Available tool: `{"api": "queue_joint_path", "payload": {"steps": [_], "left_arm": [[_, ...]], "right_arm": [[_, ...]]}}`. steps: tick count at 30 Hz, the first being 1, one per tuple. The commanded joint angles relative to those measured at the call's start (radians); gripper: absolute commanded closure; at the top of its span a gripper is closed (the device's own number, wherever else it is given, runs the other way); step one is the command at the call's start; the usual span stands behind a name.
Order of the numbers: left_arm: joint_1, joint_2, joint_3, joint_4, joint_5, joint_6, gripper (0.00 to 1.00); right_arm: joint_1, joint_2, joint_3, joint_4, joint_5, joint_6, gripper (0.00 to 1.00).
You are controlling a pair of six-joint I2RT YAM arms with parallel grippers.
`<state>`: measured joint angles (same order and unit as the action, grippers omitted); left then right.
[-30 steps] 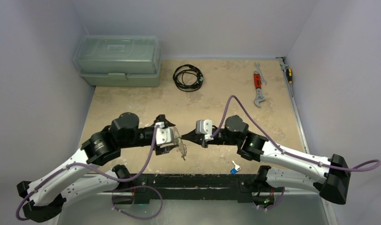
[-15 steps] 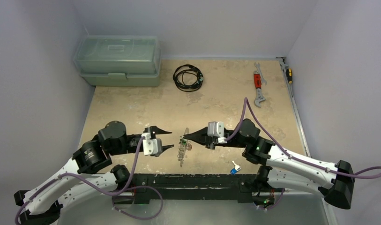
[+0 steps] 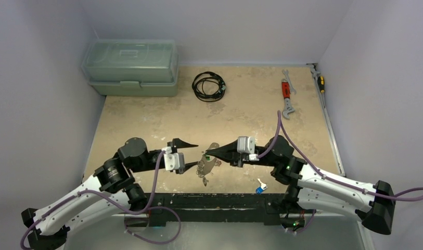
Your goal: Put the keys on the keyring
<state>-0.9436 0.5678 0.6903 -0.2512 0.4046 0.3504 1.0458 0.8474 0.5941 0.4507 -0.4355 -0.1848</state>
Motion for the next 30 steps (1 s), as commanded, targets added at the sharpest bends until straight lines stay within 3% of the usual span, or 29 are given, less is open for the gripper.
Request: {"api": "queue_joint_path", "payload": {"steps": [1,5,7,10,15,21,30], "left_arm": [[-0.003,-0.005,-0.036,0.071,-0.020,-0.032,0.45],[-0.002,-0.014,-0.077,0.097,-0.035,-0.054,0.37],[0.002,-0.025,-0.097,0.113,-0.059,-0.078,0.14],[0.011,-0.032,-0.113,0.105,-0.141,-0.133,0.05],[0.026,-0.039,-0.106,0.118,-0.214,-0.210,0.01],[0.042,-0.102,-0.133,0.187,-0.411,-0.294,0.01],[0.134,-0.073,-0.111,0.138,-0.894,-0.414,0.01]], "right_arm": [[-0.004,-0.021,-0.009,0.118,0.026,0.023,1.00],[-0.004,-0.024,-0.024,0.132,0.061,0.023,1.00],[-0.004,-0.023,-0.028,0.139,0.082,0.021,1.00],[-0.004,-0.017,-0.035,0.158,0.122,0.024,1.00],[-0.004,0.002,-0.053,0.209,0.212,0.038,1.00],[-0.004,0.037,-0.054,0.247,0.297,0.040,1.00],[-0.004,0.159,-0.002,0.313,0.432,0.056,1.00]]}}
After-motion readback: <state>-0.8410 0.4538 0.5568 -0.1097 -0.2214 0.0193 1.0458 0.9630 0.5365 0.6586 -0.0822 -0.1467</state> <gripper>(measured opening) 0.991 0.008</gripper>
